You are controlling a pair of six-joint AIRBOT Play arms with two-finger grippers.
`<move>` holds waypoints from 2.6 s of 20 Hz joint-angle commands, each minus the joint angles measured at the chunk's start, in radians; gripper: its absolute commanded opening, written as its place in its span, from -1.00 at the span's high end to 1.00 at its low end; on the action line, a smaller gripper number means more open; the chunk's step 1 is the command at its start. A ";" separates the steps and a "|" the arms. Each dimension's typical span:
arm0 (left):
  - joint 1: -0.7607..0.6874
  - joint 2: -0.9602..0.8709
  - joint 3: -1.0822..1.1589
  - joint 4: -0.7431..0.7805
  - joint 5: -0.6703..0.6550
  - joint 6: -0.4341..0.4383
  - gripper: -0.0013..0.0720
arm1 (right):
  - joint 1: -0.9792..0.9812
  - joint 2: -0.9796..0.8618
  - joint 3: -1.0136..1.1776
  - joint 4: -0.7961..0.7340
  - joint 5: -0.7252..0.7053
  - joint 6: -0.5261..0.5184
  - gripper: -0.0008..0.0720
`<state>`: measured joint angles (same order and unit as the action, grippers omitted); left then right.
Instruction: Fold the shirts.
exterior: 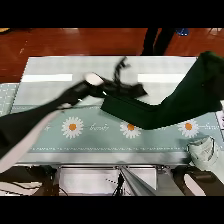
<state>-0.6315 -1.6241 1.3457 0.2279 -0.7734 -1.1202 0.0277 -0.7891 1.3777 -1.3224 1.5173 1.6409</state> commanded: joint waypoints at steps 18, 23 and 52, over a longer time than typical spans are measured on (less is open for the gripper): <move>0.663 0.595 0.000 0.204 -0.285 0.008 0.92 | 0.481 -0.784 -0.002 0.022 -0.335 0.020 -0.39; 0.663 0.593 0.000 0.306 -0.286 -0.004 0.92 | 0.302 -0.583 -0.010 -0.403 -0.052 -0.012 -0.43; 0.663 0.592 0.000 0.409 -0.399 -0.081 0.91 | -0.061 -0.216 -0.647 0.370 -0.599 -0.163 0.91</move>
<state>0.0311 -1.0317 1.3457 0.6365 -1.1732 -1.2011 0.0631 -1.0821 0.6350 -0.8036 0.7937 1.4872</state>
